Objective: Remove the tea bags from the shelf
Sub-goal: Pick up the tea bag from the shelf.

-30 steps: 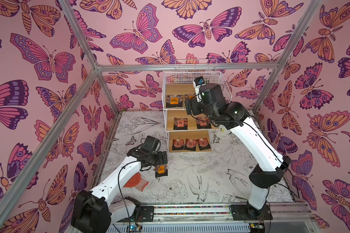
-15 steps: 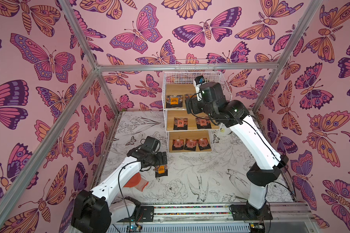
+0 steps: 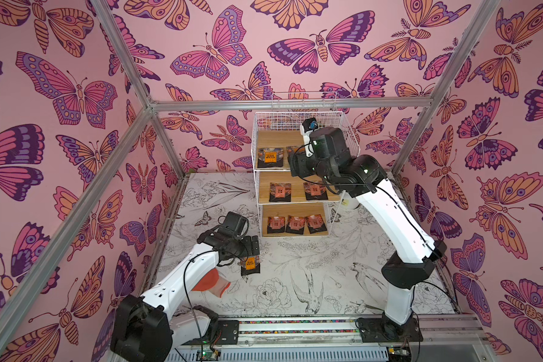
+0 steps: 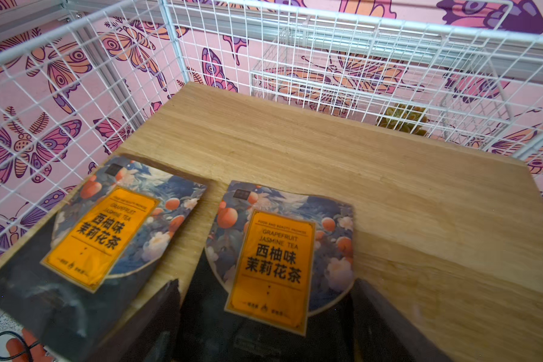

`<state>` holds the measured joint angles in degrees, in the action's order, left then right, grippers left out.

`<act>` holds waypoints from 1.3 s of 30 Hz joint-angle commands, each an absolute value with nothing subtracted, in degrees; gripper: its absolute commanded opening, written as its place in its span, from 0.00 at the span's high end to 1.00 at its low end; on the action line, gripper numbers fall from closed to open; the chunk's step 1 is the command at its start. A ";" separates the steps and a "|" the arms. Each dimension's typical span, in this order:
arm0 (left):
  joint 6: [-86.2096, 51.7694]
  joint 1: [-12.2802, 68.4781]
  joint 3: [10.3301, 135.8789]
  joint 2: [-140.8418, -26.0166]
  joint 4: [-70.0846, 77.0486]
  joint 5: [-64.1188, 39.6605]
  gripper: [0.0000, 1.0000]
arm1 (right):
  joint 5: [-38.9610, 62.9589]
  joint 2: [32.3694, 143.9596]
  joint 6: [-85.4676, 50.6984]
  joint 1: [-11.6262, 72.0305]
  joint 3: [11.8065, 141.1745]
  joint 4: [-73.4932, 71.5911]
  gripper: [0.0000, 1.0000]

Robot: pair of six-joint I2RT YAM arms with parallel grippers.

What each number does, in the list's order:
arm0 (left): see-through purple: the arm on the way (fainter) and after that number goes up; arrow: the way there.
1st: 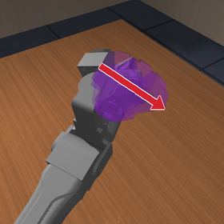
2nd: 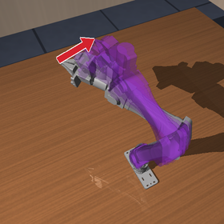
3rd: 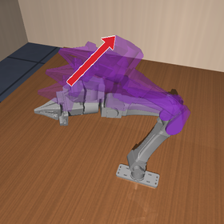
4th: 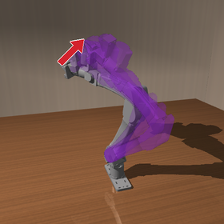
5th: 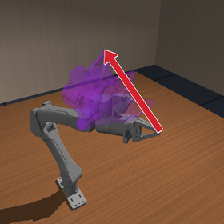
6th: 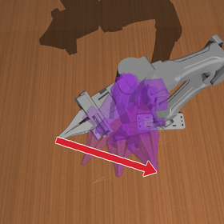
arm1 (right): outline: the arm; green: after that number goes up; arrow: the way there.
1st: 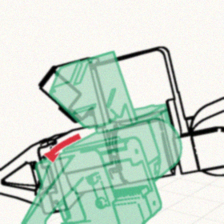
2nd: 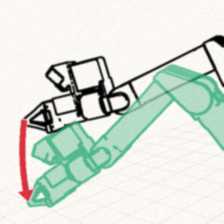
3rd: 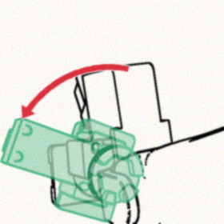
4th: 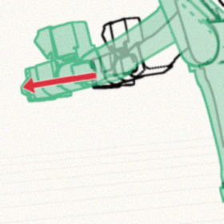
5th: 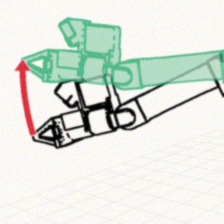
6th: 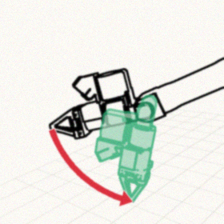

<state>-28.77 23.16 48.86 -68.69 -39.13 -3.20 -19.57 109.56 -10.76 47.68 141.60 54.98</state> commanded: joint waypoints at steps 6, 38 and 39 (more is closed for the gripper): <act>-28.71 22.41 47.75 -67.15 -39.55 -2.37 0.02 | -18.26 111.29 -10.97 46.77 141.26 63.05 0.28; -30.43 21.29 48.56 -64.80 -39.85 -2.63 0.03 | -15.38 100.03 -7.41 46.71 130.87 50.11 1.00; -30.46 21.27 48.60 -64.65 -39.83 -2.71 0.03 | -15.34 98.56 -7.38 46.83 129.52 48.85 1.00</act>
